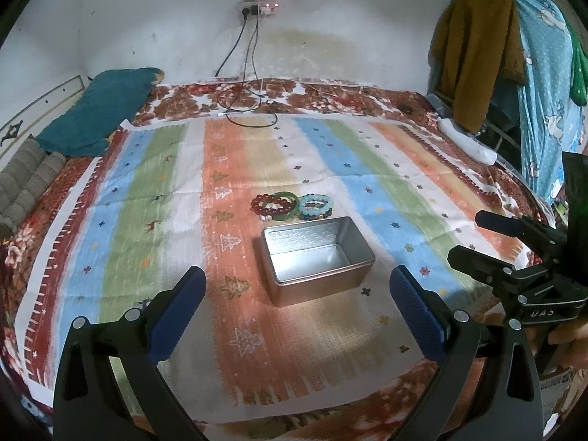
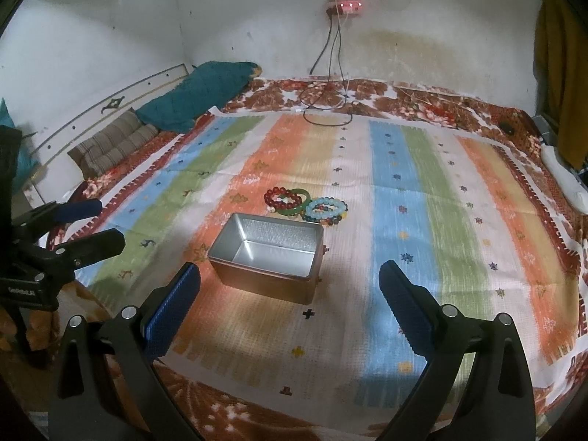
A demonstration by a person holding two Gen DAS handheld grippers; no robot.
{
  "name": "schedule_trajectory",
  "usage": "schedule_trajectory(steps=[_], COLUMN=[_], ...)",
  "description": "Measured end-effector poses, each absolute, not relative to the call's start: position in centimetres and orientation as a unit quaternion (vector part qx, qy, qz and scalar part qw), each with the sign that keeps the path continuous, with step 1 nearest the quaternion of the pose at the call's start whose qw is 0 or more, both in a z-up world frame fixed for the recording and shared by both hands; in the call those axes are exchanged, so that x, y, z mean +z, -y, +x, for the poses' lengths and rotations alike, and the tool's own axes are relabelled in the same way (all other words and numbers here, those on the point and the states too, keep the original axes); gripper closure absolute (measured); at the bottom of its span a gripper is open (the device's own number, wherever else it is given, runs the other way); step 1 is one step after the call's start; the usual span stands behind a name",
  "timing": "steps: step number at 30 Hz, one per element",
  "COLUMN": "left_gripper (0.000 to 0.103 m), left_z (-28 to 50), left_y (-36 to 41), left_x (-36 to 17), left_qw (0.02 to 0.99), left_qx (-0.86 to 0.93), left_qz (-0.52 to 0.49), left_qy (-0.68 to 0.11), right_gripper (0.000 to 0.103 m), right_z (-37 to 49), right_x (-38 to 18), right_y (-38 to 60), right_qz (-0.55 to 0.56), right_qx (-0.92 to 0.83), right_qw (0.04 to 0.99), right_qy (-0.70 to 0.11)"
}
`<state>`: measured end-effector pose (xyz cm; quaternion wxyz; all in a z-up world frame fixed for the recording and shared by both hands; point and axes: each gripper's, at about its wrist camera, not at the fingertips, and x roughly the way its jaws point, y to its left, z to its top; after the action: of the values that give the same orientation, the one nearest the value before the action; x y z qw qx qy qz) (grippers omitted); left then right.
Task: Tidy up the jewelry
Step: 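Move both grippers forward toward the bracelets beside the silver tin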
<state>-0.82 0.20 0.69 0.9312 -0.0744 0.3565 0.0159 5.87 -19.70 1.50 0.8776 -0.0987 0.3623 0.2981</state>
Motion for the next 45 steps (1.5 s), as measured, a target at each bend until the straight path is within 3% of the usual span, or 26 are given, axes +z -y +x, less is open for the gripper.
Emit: schedule_trajectory(steps=[27, 45], left_gripper=[0.006, 0.006], left_z=[-0.4, 3.8], left_y=[-1.1, -2.0], left_x=[0.2, -0.6], left_qw=[0.927, 0.914], left_qx=[0.047, 0.074], left_qz=[-0.082, -0.083], left_qy=[-0.363, -0.39], right_gripper=[0.004, 0.004], right_z=[7.1, 10.5], right_x=[1.0, 0.4], right_y=[19.6, 18.3], right_qz=[-0.093, -0.091], right_qx=[0.282, 0.266], right_qw=[0.873, 0.867], right_qy=[-0.387, -0.412])
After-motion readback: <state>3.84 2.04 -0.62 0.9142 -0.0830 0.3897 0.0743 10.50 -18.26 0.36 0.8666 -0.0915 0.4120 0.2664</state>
